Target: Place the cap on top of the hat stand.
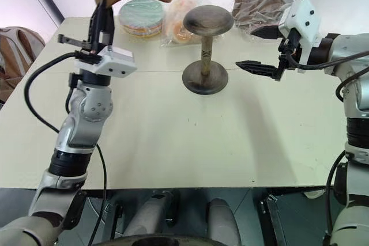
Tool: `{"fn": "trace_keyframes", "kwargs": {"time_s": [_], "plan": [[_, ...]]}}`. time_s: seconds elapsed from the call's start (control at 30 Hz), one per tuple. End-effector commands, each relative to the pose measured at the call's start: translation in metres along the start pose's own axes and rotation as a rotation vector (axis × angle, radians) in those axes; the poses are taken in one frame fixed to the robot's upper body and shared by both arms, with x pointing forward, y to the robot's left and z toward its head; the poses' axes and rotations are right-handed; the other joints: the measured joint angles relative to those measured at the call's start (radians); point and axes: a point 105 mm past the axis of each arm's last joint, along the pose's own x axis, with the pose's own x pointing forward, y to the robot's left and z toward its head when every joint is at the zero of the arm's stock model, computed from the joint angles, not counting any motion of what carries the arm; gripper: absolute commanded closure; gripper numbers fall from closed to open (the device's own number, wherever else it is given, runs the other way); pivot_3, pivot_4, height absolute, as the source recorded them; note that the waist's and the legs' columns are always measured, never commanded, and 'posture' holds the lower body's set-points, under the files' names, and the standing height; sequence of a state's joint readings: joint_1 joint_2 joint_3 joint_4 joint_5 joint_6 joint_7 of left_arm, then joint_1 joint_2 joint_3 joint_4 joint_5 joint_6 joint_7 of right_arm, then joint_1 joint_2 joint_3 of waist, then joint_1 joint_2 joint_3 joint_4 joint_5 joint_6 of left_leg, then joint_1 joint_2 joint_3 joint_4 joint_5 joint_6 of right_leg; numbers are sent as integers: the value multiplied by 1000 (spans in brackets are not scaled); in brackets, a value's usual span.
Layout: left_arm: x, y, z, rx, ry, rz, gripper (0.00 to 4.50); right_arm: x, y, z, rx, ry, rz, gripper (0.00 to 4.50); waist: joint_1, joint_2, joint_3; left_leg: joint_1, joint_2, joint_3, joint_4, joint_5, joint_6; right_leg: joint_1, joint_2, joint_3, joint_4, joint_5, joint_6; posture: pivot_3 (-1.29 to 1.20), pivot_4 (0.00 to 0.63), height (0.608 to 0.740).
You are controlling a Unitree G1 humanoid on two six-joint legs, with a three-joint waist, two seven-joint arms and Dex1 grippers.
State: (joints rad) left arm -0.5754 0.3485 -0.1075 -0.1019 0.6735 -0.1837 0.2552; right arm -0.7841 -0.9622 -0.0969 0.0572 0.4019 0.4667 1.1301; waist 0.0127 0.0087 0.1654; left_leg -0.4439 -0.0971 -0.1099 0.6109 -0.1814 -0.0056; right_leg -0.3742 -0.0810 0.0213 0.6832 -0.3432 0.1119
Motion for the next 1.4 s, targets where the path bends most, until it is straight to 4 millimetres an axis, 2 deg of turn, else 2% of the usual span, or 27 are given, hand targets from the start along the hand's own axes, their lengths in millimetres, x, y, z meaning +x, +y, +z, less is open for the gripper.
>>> {"fn": "trace_keyframes", "kwargs": {"time_s": [0.03, 0.13, 0.33, 0.57, 0.73, 0.83, 1.1, 1.4], "plan": [[6, -8, 14, -29, -65, 10, 4439, -13, -9, 27, -24, -94, -54, 0, 0, 0, 0, 0, 0, 0, 0, 0, 0, 0, 0, 0, 0, 0, 0, 0, 150, 740], [3, -28, 20, -56, -83, -22, 4439, -16, -5, 34, 1, -128, -46, 0, 1, 0, 0, 0, 0, 0, 0, 0, 0, 0, 0, 0, 0, 0, 0, 0, 150, 740], [3, -54, 38, -121, -129, -49, 4439, -20, 1, 22, 11, -75, -55, 0, 2, -2, 1, 0, 0, 0, 1, 0, 0, 0, 0, 0, 0, 0, 0, 0, 150, 740], [6, -70, 57, -182, -184, -68, 4439, -25, 5, 19, 17, -56, -70, 0, 1, -2, 1, -1, 0, 0, 1, 0, 0, 0, 0, 0, 0, 0, 0, 0, 150, 740], [3, -78, 63, -206, -196, -86, 4439, -27, 7, 20, 19, -48, -78, 0, 1, -2, 1, -1, 0, 0, 1, 0, 0, 0, 0, 0, 0, 0, 0, 0, 150, 740], [-8, -90, 63, -212, -192, -127, 4439, -28, 8, 20, 20, -45, -80, 0, 1, -2, 1, -1, 0, 0, 1, 0, 0, 0, 0, 0, 0, 0, 0, 0, 150, 740], [-50, -118, 44, -208, -118, -258, 4439, -26, 10, 17, 28, -35, -75, 0, 1, -2, 1, 0, 0, 0, 1, 0, 0, 0, 0, 0, 0, 0, 0, 0, 150, 740], [-66, -128, 40, -261, -88, -328, 4439, -23, 9, 18, 25, -38, -66, 0, 2, -2, 1, 0, 0, 0, 2, 0, 0, 1, 0, 0, 0, 0, 1, 0, 150, 740]]}}
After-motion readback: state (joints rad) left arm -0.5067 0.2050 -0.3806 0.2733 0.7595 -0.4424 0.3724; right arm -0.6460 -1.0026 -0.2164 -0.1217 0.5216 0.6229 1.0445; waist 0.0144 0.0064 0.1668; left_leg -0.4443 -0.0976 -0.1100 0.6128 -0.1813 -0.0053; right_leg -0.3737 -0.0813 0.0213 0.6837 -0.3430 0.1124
